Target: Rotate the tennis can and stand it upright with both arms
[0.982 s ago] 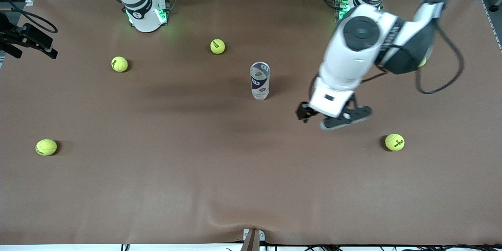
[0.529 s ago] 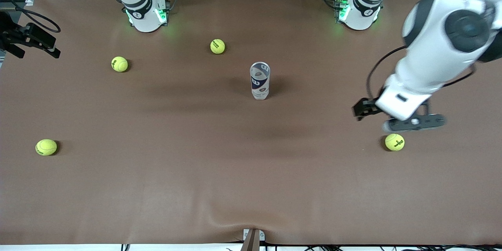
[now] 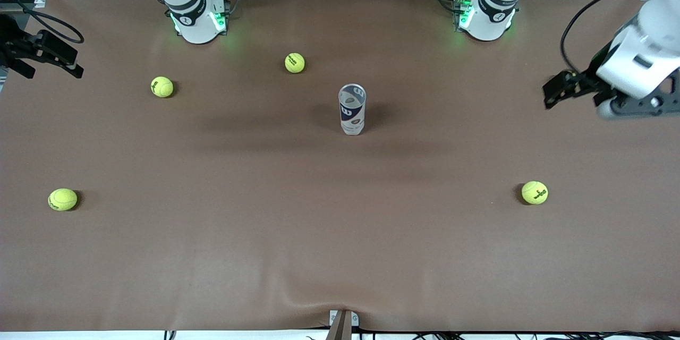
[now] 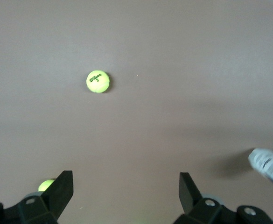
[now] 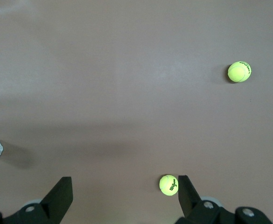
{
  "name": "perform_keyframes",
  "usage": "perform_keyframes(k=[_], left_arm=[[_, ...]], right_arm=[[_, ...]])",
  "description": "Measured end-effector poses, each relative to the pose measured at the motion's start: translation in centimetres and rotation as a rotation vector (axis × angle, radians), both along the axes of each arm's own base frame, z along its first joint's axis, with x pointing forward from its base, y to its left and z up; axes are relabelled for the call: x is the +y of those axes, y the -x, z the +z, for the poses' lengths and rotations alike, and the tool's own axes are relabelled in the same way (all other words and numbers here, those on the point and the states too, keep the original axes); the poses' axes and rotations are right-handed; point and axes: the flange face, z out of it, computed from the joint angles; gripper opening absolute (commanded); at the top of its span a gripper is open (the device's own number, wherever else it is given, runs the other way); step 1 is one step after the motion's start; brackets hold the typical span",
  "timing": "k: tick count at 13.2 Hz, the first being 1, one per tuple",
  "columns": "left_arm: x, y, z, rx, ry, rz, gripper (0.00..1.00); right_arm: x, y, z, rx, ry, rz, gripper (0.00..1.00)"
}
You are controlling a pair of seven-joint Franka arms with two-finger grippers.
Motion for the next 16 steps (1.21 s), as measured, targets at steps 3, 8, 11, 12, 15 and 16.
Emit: perform_keyframes(k=[3, 8, 11, 12, 15, 16], left_arm=[[1.6, 1.3, 1.5, 0.007, -0.002, -0.045, 1.0], [5.8, 2.1, 2.4, 0.017, 0.0, -0.069, 1.0], [7.7, 2.0, 1.9, 0.029, 0.008, -0.04, 1.0], [8.2, 2.0, 1.7, 0.033, 0.021, -0.025, 1.0], [8.3, 2.0, 1.0, 0.048, 0.029, 0.014, 1.0], [8.3, 2.0, 0.7, 0.054, 0.029, 0.019, 1.0]], right_arm=[[0.0, 0.1, 0.2, 0.002, 0.0, 0.0, 1.0], [0.0, 0.9, 0.4, 0.035, 0.0, 0.001, 1.0], [0.0, 1.0, 0.3, 0.047, 0.0, 0.004, 1.0], [0.0, 1.1, 0.3, 0.048, 0.0, 0.005, 1.0], [0.0, 1.1, 0.2, 0.05, 0.0, 0.007, 1.0], [0.0, 1.1, 0.2, 0.051, 0.0, 0.007, 1.0]])
